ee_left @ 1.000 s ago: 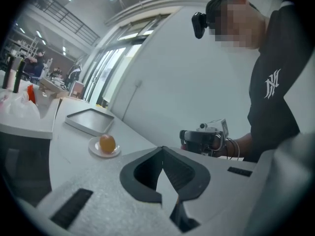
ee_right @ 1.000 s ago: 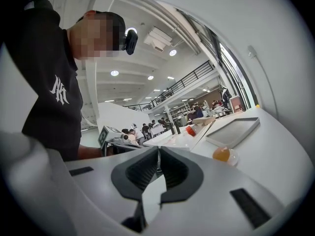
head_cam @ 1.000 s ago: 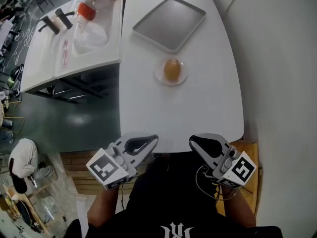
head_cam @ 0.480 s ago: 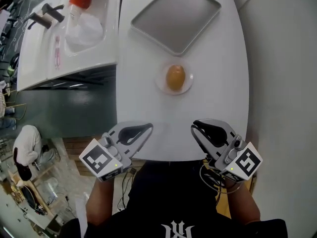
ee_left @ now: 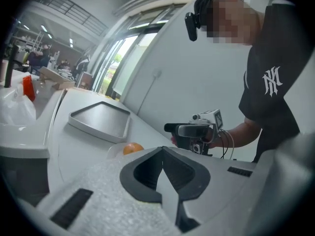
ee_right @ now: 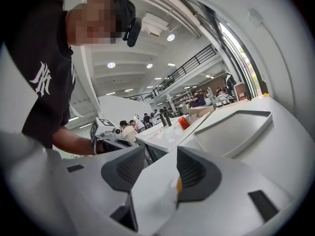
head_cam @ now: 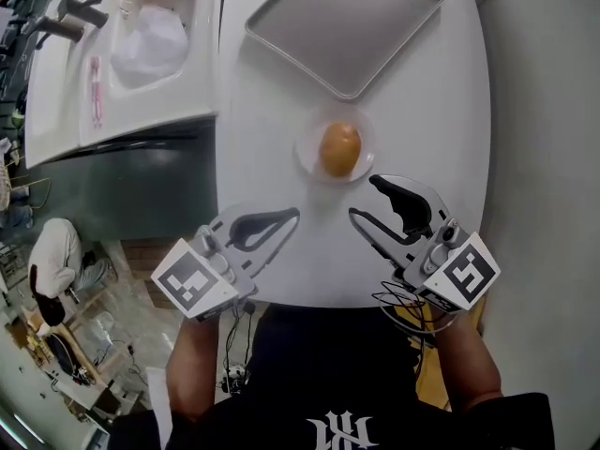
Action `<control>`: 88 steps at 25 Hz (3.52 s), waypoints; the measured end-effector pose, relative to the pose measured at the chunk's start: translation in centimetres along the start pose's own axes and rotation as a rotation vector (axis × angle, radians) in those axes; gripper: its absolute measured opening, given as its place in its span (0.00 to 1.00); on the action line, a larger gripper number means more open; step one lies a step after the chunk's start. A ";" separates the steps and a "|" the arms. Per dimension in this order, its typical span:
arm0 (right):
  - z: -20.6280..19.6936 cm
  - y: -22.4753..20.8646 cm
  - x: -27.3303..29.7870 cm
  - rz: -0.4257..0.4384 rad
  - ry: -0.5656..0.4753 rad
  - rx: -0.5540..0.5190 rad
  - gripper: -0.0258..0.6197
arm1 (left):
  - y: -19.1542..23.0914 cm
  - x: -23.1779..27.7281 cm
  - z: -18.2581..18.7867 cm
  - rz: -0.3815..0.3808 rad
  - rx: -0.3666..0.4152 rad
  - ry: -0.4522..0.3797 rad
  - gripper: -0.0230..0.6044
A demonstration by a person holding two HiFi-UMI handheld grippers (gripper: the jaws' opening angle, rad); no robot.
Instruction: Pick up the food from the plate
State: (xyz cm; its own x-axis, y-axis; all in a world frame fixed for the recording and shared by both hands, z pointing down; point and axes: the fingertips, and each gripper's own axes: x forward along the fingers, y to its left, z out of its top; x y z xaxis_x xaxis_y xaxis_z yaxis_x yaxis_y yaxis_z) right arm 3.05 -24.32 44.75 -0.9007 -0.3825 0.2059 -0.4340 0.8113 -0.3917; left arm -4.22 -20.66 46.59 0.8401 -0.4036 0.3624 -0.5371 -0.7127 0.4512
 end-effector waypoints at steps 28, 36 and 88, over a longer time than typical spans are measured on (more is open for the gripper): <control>-8.7 -7.4 7.8 -0.105 0.302 -0.162 0.74 | 2.8 3.2 -2.2 0.021 -0.065 0.018 0.04; -10.6 -8.3 9.0 -0.107 0.382 -0.247 0.74 | 3.1 3.3 -3.4 0.025 -0.061 0.041 0.04; 4.5 23.3 -8.7 -0.252 -0.126 -0.319 0.74 | -21.1 -10.8 -0.6 -0.217 0.303 -0.202 0.04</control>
State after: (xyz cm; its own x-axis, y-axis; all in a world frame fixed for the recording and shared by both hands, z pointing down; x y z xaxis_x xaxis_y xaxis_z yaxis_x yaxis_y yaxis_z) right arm 0.67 -4.09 29.84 -0.7710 -0.6212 0.1403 -0.6315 0.7742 -0.0423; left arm -2.01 -0.91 33.61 0.9455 -0.3083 0.1047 -0.3246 -0.9178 0.2286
